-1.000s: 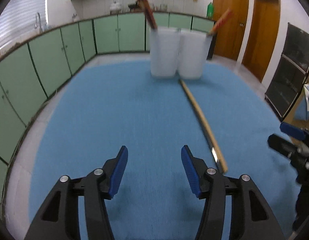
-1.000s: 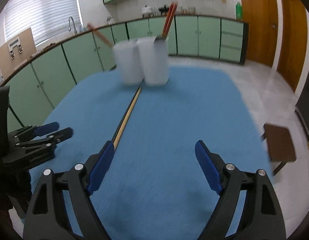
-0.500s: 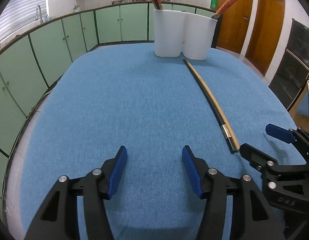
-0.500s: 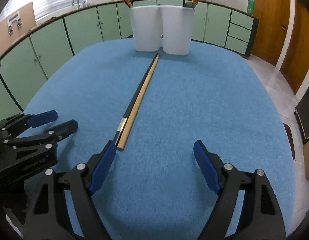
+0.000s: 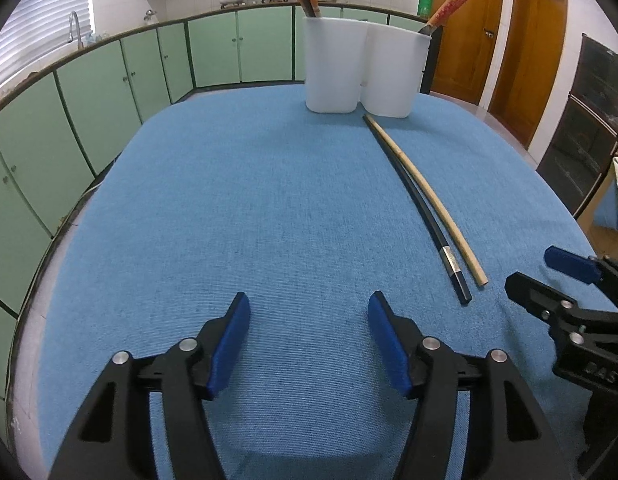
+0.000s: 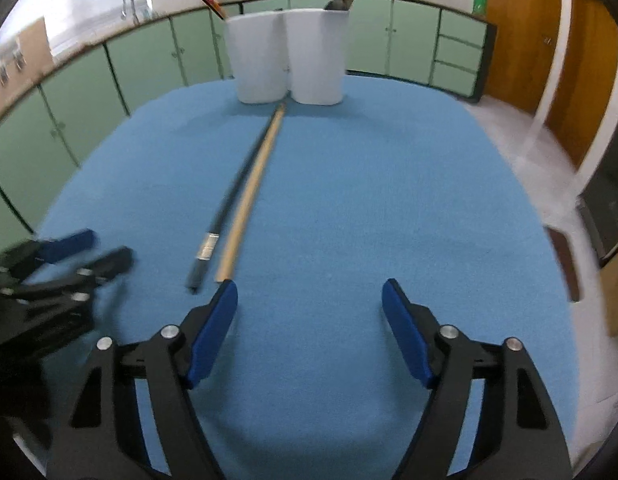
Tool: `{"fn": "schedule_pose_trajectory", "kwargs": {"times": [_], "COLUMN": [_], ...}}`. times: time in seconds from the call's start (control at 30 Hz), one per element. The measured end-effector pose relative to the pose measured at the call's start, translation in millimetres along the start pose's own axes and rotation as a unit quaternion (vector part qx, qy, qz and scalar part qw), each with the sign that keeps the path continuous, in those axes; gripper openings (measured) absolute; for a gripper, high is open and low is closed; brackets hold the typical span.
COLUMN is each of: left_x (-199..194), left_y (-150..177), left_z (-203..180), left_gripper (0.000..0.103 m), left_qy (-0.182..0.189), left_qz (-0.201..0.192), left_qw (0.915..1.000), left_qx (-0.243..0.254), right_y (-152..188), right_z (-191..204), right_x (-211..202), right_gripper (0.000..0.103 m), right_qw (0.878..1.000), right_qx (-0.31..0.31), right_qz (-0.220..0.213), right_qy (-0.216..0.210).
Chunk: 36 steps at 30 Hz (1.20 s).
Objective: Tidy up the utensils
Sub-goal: 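Grasp a black chopstick by its silver-banded end with the right gripper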
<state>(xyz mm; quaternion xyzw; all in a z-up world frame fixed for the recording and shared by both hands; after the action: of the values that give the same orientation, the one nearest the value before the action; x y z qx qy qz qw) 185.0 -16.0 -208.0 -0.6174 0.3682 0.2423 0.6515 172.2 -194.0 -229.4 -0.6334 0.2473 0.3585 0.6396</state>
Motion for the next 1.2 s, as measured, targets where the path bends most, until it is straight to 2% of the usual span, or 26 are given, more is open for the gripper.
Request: {"fn": "schedule_pose_trajectory", "kwargs": {"times": [0.07, 0.23, 0.3, 0.37, 0.43, 0.67, 0.93, 1.07, 1.17, 1.2], "left_x": [-0.9, -1.8, -1.6, -1.7, -1.9, -5.3, -6.0, 3.3, 7.2, 7.4], "left_y": [0.1, 1.5, 1.8, 1.7, 1.7, -1.4, -5.6, -5.6, -4.5, -4.7], "left_z": [1.4, 6.3, 6.3, 6.1, 5.9, -4.0, -55.8, -72.4, -75.5, -75.8], "left_gripper": [0.061, 0.061, 0.061, 0.061, 0.061, 0.061, 0.061, 0.059, 0.053, 0.048], "left_qy": [0.001, 0.001, 0.000, -0.002, -0.002, 0.013, 0.057, 0.049, 0.030, 0.026], "left_qz": [-0.001, -0.002, -0.001, -0.001, -0.001, -0.004, -0.005, 0.002, 0.003, 0.003], "left_qw": [1.0000, 0.9999, 1.0000, 1.0000, 1.0000, 0.9998, 0.9983, 0.9985, 0.9990, 0.9991], "left_qx": [-0.002, -0.010, -0.009, -0.008, -0.007, -0.013, 0.008, 0.024, 0.032, 0.033], "right_y": [-0.4, -1.3, -4.2, -3.7, -3.3, 2.6, 22.8, 26.3, 25.9, 26.0], "right_z": [9.3, 24.4, 30.1, 34.2, 37.2, 8.9, -49.4, -58.1, -57.1, -56.6], "right_x": [3.1, 14.4, 18.0, 17.6, 17.7, 3.8, -19.2, -20.7, -19.6, -19.0], "right_gripper": [0.059, 0.046, 0.033, 0.013, 0.007, 0.006, 0.006, 0.006, 0.007, 0.007], "right_qw": [1.000, 1.000, 0.999, 0.999, 0.999, 1.000, 0.999, 0.999, 0.999, 0.999], "right_qx": [-0.007, -0.025, -0.036, -0.042, -0.048, -0.005, 0.033, 0.047, 0.046, 0.045], "right_qz": [0.001, 0.009, 0.009, 0.009, 0.008, 0.000, -0.004, -0.005, -0.005, -0.005], "right_qy": [-0.012, -0.005, 0.002, 0.002, -0.001, -0.008, 0.020, 0.013, 0.010, 0.008]}}
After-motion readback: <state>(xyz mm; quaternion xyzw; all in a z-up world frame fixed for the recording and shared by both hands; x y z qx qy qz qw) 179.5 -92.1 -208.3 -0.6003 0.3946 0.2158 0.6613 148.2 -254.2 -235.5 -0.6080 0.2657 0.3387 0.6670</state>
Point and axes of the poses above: each gripper's, at about its wrist camera, not at the fingertips, and x roughly the way its jaws point, z to its left, y to its underside, the point moved 9 cm from there along x, roughly the way its jaws point, and after that the axes turned 1 degree about y, right-handed, at the moved point
